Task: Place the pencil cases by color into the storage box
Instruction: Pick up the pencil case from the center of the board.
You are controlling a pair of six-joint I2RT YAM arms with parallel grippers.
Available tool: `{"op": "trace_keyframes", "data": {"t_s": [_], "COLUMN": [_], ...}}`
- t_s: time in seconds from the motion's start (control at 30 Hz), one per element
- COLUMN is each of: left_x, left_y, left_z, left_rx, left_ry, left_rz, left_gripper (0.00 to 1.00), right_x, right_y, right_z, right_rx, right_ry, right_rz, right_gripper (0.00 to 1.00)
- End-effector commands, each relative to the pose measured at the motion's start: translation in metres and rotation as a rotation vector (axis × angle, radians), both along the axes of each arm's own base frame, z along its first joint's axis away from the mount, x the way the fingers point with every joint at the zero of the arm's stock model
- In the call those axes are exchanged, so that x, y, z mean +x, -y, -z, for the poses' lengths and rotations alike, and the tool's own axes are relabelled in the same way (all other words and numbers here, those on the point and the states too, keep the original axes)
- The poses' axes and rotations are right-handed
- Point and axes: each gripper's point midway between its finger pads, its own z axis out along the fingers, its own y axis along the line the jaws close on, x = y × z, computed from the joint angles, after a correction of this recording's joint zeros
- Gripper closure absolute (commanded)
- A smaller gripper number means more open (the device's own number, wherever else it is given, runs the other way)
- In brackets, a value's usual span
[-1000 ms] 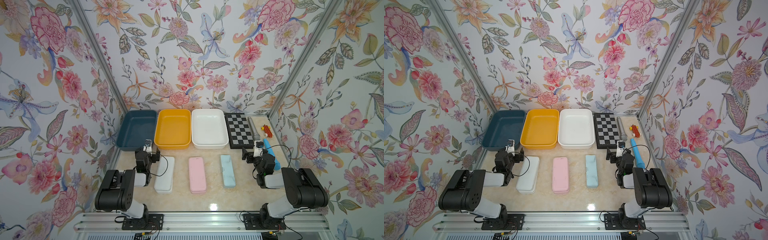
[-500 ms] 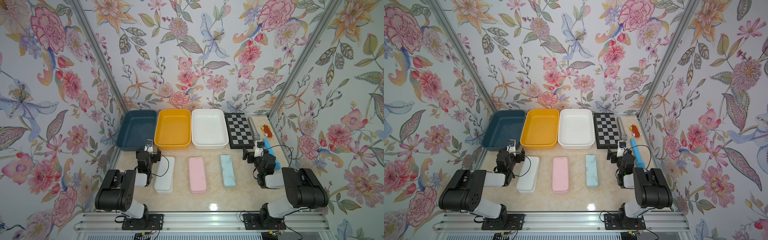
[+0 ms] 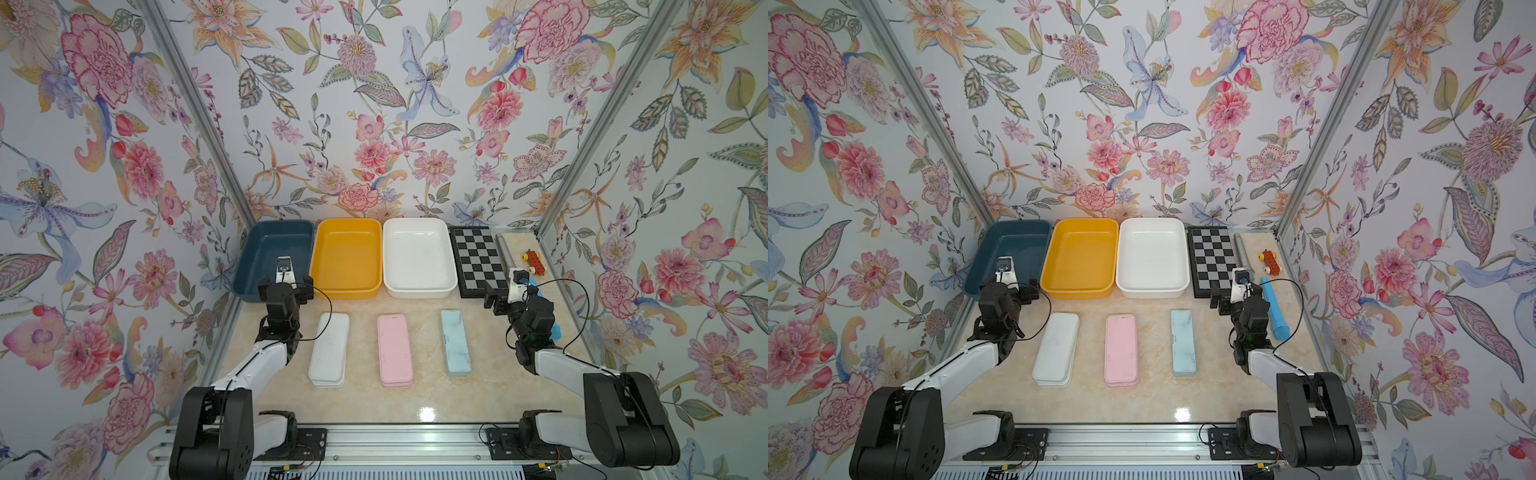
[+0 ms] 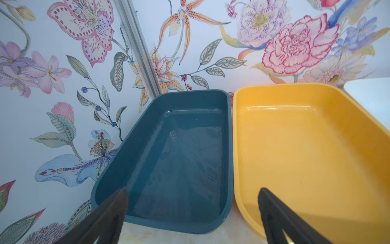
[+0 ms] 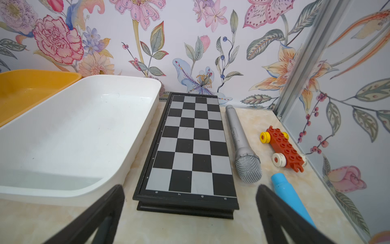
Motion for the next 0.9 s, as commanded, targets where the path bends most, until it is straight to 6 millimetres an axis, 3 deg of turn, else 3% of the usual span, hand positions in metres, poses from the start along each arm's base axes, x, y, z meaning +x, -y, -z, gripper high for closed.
{"op": "trace_keyframes", "data": {"t_s": [0.0, 0.17, 0.3, 0.4, 0.57, 0.73, 0.87], "left_x": [-0.005, -0.005, -0.011, -0.021, -0.048, -0.072, -0.085], "left_y": [0.013, 0.049, 0.08, 0.104, 0.157, 0.176, 0.173], "left_z": [0.001, 0.002, 0.004, 0.011, 0.016, 0.041, 0.07], "left_rx": [-0.086, -0.215, -0.258, -0.31, -0.427, -0.43, -0.364], "left_ry": [-0.122, -0.219, -0.317, -0.428, -0.52, -0.67, -0.844], "left_rz": [0.001, 0.124, 0.239, 0.323, 0.497, 0.49, 0.4], "left_gripper": [0.02, 0.02, 0.02, 0.04, 0.02, 0.02, 0.02], "right_x": [0.002, -0.002, -0.014, -0.023, -0.042, -0.059, -0.072], "right_y": [0.006, -0.003, -0.004, -0.025, -0.078, -0.113, -0.122], "right_z": [0.002, -0.013, -0.015, -0.003, 0.009, 0.023, 0.039], "right_rx": [-0.004, 0.117, 0.213, 0.281, 0.334, 0.298, 0.273], "right_ry": [-0.128, -0.247, -0.276, -0.391, -0.522, -0.621, -0.66], "right_rz": [0.073, 0.091, 0.144, 0.05, -0.15, -0.241, -0.258], "right_gripper": [0.0, 0.0, 0.0, 0.0, 0.0, 0.0, 0.0]}}
